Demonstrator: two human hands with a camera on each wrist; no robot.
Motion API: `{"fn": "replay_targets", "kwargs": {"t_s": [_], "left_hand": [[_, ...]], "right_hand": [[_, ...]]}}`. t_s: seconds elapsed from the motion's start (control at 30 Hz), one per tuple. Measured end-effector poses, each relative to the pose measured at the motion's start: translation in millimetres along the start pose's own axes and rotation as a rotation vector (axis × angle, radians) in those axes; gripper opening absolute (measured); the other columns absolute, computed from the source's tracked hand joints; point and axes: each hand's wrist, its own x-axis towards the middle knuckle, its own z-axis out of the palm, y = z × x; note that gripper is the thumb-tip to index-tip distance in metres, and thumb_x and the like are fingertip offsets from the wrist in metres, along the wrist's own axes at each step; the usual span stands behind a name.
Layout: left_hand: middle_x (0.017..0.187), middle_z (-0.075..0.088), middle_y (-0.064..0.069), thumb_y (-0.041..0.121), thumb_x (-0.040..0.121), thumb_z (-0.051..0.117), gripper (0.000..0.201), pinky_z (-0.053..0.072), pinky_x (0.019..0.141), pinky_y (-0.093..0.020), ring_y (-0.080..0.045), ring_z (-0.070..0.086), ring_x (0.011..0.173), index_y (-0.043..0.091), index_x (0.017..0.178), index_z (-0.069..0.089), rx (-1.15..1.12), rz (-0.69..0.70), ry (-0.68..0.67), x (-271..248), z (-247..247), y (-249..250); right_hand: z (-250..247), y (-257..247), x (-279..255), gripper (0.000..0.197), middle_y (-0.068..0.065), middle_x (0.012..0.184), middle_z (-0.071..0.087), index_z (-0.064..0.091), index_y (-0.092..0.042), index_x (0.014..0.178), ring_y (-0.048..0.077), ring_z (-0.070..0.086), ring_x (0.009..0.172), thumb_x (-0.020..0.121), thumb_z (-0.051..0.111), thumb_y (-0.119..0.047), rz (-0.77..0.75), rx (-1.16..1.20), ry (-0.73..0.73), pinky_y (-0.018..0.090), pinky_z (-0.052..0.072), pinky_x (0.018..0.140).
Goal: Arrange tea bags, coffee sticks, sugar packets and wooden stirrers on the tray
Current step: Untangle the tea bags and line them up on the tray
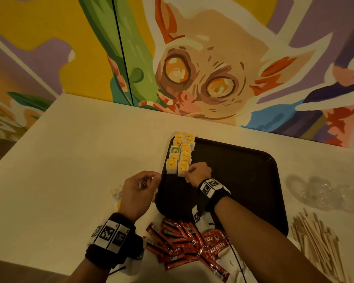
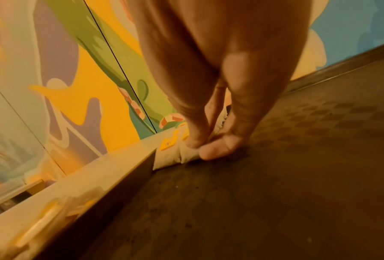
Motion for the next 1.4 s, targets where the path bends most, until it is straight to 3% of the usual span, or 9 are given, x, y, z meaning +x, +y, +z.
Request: {"fn": "replay_targets", "kwargs": {"t_s": [0.33, 0.43, 0.6, 0.7, 0.87, 1.0, 1.13, 1.27, 1.4], "left_hand": [[0.075, 0.063, -0.018, 0.012, 0.089, 0.066, 0.009, 0.043, 0.056, -0.010, -0.001, 0.051, 0.060, 0.017, 0.086, 0.073, 0.041, -0.028, -0.026, 0, 2, 1], [0.075, 0.063, -0.010, 0.016, 0.091, 0.064, 0.009, 0.046, 0.052, -0.021, -0.001, 0.052, 0.056, 0.023, 0.093, 0.070, 0.029, -0.073, -0.063, 1, 3, -1], [0.078, 0.060, -0.005, 0.015, 0.090, 0.064, 0.024, 0.046, 0.049, -0.017, 0.003, 0.053, 0.053, 0.023, 0.112, 0.061, -0.067, -0.183, -0.122, 3, 1, 0], [0.078, 0.060, -0.006, 0.007, 0.087, 0.066, 0.039, 0.044, 0.048, -0.021, -0.003, 0.053, 0.056, 0.021, 0.121, 0.055, -0.180, -0.242, -0.157, 3, -1, 0], [0.085, 0.066, -0.005, -0.007, 0.080, 0.069, 0.063, 0.046, 0.052, -0.021, -0.009, 0.056, 0.059, 0.024, 0.130, 0.047, -0.234, -0.221, -0.248, 2, -5, 2], [0.093, 0.070, -0.005, -0.008, 0.077, 0.072, 0.079, 0.048, 0.054, -0.023, -0.017, 0.056, 0.065, 0.029, 0.138, 0.038, -0.257, -0.223, -0.356, 3, -6, 5], [0.096, 0.071, -0.010, -0.010, 0.075, 0.073, 0.091, 0.048, 0.054, -0.020, -0.014, 0.059, 0.062, 0.029, 0.144, 0.030, -0.217, -0.196, -0.446, 2, -8, 12], [0.114, 0.067, -0.006, -0.011, 0.073, 0.075, 0.101, 0.051, 0.064, -0.015, -0.006, 0.070, 0.087, 0.027, 0.149, 0.020, -0.140, -0.134, -0.557, 0, -10, 19], [0.119, 0.065, -0.001, -0.009, 0.070, 0.078, 0.107, 0.051, 0.079, -0.015, -0.007, 0.065, 0.107, 0.025, 0.150, 0.016, -0.095, -0.086, -0.618, -2, -11, 19]], "right_hand": [[9, -3, 1, 0.045, 0.012, 0.113, 0.061, 0.051, -0.013, 0.116, 0.025, 0.069, 0.091, 0.080, 0.078, -0.020, 0.034, 0.084, 0.111, 0.038, 0.060, 0.079], [9, -7, 1, 0.034, 0.012, 0.107, 0.069, 0.057, -0.012, 0.109, 0.022, 0.069, 0.093, 0.083, 0.076, -0.025, 0.016, 0.049, 0.106, 0.031, 0.057, 0.080], [3, -12, -5, 0.015, 0.011, 0.095, 0.073, 0.068, -0.007, 0.094, 0.018, 0.070, 0.092, 0.089, 0.069, -0.022, 0.004, -0.014, 0.072, 0.019, 0.046, 0.061], [1, -11, -7, 0.013, 0.012, 0.095, 0.073, 0.065, -0.012, 0.083, 0.021, 0.070, 0.091, 0.090, 0.068, -0.023, -0.010, -0.011, 0.060, 0.030, 0.056, 0.077], [-7, -9, -21, 0.041, 0.009, 0.113, 0.065, 0.053, -0.010, 0.125, 0.018, 0.065, 0.095, 0.089, 0.069, -0.023, -0.026, 0.052, 0.097, 0.027, 0.056, 0.076], [-18, -22, -54, 0.024, -0.005, 0.111, 0.064, 0.062, -0.018, 0.115, 0.003, 0.060, 0.094, 0.092, 0.066, -0.020, -0.253, 0.157, 0.068, 0.013, 0.048, 0.070], [-28, -38, -96, 0.012, -0.012, 0.103, 0.068, 0.070, -0.024, 0.103, 0.002, 0.062, 0.098, 0.093, 0.066, -0.027, -0.549, 0.193, -0.132, 0.027, 0.053, 0.089], [-33, -48, -127, 0.018, -0.008, 0.104, 0.067, 0.070, -0.029, 0.108, 0.006, 0.059, 0.083, 0.090, 0.069, -0.030, -0.712, 0.092, -0.294, 0.019, 0.050, 0.073], [-32, -50, -134, 0.024, -0.001, 0.106, 0.064, 0.069, -0.026, 0.111, 0.022, 0.058, 0.085, 0.087, 0.073, -0.029, -0.744, -0.001, -0.333, 0.036, 0.052, 0.078]]}}
